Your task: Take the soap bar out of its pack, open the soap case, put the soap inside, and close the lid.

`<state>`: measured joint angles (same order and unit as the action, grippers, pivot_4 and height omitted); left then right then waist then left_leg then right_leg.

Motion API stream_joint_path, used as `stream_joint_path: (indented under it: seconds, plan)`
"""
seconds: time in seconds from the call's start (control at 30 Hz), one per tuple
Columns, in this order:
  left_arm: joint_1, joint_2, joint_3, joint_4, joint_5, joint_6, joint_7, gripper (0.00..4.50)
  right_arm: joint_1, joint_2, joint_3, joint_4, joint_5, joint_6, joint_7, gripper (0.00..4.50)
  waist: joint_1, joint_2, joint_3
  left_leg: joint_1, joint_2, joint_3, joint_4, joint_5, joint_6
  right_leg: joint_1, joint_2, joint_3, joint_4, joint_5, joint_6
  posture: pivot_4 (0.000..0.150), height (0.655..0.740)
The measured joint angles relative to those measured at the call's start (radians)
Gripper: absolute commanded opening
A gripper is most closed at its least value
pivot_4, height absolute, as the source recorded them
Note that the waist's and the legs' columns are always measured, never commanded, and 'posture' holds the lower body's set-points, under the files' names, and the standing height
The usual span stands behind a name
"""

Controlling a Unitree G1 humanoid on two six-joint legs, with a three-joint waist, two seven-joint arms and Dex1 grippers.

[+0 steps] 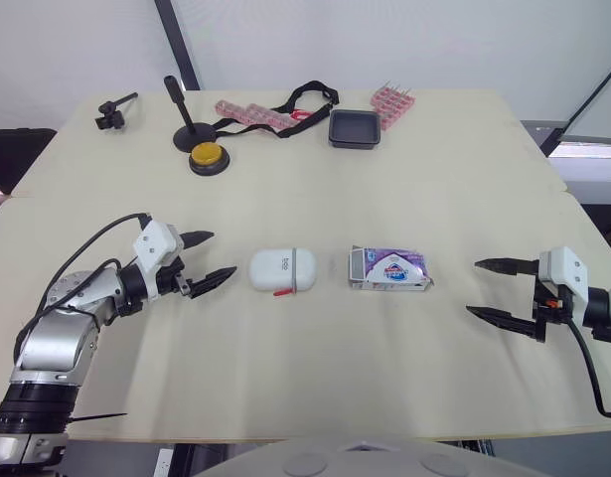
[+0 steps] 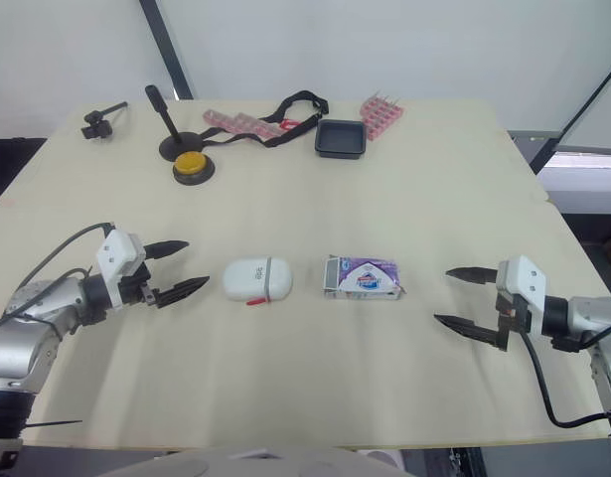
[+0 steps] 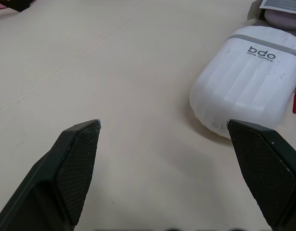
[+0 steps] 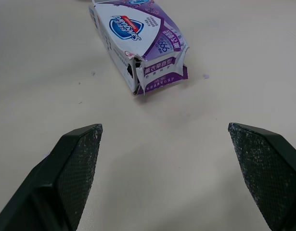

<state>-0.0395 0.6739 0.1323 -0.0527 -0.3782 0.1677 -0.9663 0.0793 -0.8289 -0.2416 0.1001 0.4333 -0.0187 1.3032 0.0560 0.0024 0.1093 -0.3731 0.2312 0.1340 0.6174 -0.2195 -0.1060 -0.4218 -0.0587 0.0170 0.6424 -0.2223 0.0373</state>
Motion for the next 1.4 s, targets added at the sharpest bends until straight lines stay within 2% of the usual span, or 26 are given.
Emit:
stream_joint_path:
  seconds: [0.27,0.67,0.77,0.97,1.17,1.4]
  plan:
    - [0.002,0.02,0.001,0.0,-0.045,0.007,-0.098,4.46,-0.007,0.0,0.0,0.001,-0.002,0.0,0.006,4.5,0.003,0.0,0.0,0.0,0.0,0.0,0.0,0.0,0.0,0.0,0.0,0.0,0.0,0.0,0.0,0.15,0.7291]
    - [-0.014,0.021,0.002,0.035,-0.055,-0.003,-0.152,4.46,-0.014,-0.022,0.0,0.01,-0.011,-0.001,0.027,4.5,0.014,0.0,0.0,0.0,0.0,0.001,0.001,0.0,0.0,-0.001,0.0,0.0,0.002,0.0,0.0,0.15,0.7291]
    - [-0.032,0.014,0.001,0.016,-0.066,-0.002,-0.158,4.46,-0.072,-0.042,0.015,0.007,-0.013,0.016,0.036,4.5,0.013,0.0,0.0,0.0,0.0,0.002,0.003,0.0,0.001,-0.002,0.0,0.0,0.004,0.0,0.0,0.15,0.7291]
    - [-0.008,-0.014,-0.099,-0.197,-0.14,0.039,-0.22,4.46,-0.284,-0.062,0.169,-0.046,-0.072,0.114,0.036,4.5,0.01,0.0,0.0,0.0,0.001,0.003,0.004,0.0,0.001,-0.004,0.001,0.0,0.008,0.0,0.0,0.15,0.7291]
    - [0.09,-0.031,-0.105,-0.207,-0.139,0.025,-0.209,4.46,-0.363,-0.06,0.28,-0.024,-0.137,0.141,0.037,4.5,0.017,0.0,0.0,-0.001,0.001,0.004,0.004,0.0,0.001,-0.006,0.0,0.0,0.008,0.0,0.0,0.15,0.7291]
    - [0.161,-0.079,-0.044,-0.199,-0.124,-0.035,-0.112,4.46,-0.424,-0.035,0.346,-0.008,-0.165,0.197,0.04,4.5,0.014,0.0,0.0,-0.001,0.002,0.004,0.004,0.0,0.001,-0.006,0.001,0.001,0.008,0.0,0.0,0.15,0.7291]
